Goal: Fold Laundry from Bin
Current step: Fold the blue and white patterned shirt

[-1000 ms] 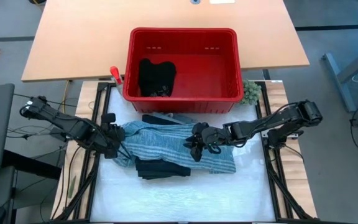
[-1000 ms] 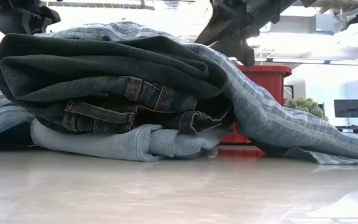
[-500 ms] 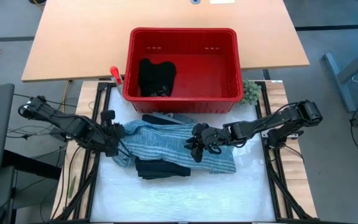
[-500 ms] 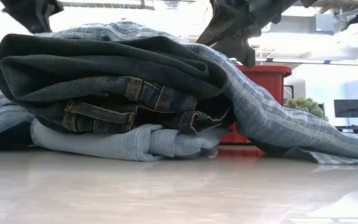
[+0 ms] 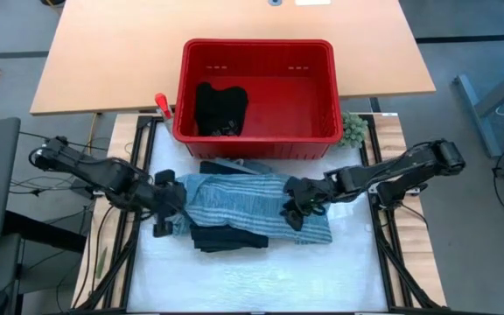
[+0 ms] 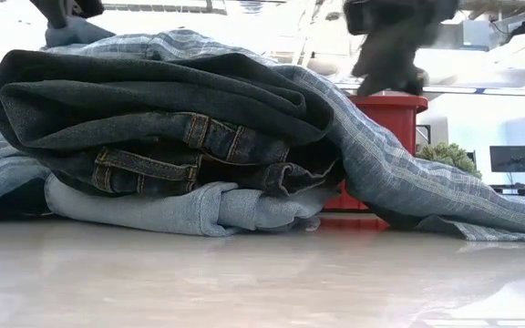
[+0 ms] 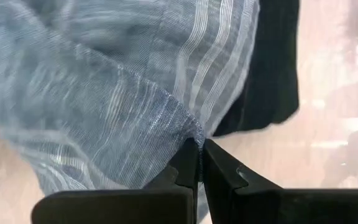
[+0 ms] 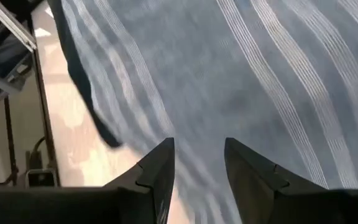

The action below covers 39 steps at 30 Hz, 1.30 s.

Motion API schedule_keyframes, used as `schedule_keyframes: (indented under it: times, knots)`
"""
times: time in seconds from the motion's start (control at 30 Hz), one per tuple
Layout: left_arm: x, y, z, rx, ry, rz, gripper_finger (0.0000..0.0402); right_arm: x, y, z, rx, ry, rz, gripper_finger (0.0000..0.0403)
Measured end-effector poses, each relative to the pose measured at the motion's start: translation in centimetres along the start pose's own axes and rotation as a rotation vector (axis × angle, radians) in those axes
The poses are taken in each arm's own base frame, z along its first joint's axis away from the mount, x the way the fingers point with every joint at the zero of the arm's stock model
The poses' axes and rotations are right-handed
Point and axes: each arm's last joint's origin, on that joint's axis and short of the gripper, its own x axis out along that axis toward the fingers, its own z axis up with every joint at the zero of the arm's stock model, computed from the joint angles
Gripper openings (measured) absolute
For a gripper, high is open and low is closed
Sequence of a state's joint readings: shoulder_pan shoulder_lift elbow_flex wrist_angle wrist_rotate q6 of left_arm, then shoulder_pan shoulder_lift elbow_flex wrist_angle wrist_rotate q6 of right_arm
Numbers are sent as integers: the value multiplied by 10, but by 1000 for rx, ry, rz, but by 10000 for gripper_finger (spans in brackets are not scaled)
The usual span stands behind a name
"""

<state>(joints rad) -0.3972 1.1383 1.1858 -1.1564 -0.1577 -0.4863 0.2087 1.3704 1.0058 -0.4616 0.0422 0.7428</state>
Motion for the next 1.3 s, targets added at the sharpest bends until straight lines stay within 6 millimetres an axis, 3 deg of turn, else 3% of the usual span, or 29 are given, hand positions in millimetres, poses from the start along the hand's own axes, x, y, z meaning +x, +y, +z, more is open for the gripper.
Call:
schedule_keyframes:
  times: [0.17, 0.3, 0.47, 0.6, 0.73, 0.83, 0.93, 1.13, 1.23, 1.3]
  knots:
    - [25, -12, 15, -9, 28, 1, 11, -28, -6, -27, 202, 66, -155, 167]
    - [26, -19, 25, 10, 84, -23, 48, -33, -21, -58, 340, 104, -293, 183]
    - [4, -19, 33, 23, 131, 43, 115, -32, -38, -89, 517, 103, -348, 237]
    - [-29, -17, 46, 18, 83, 36, 159, -25, -51, -104, 596, 98, -394, 291]
    - [-62, -19, 71, -9, -198, 16, 178, -12, -62, -115, 639, 79, -423, 338]
    - [-65, -32, 91, 60, -417, -18, 180, -1, -66, -120, 661, 59, -401, 364]
    - [-41, -44, 108, 139, -479, 47, 178, 10, -70, -125, 671, 28, -387, 378]
    - [48, -46, 139, 152, -339, 321, 176, 30, -77, -134, 673, 15, -450, 379]
    - [94, -46, 143, 158, -214, 334, 176, 38, -76, -136, 662, 1, -463, 365]
    - [113, -43, 143, 140, -145, 305, 176, 40, -72, -138, 657, -22, -474, 340]
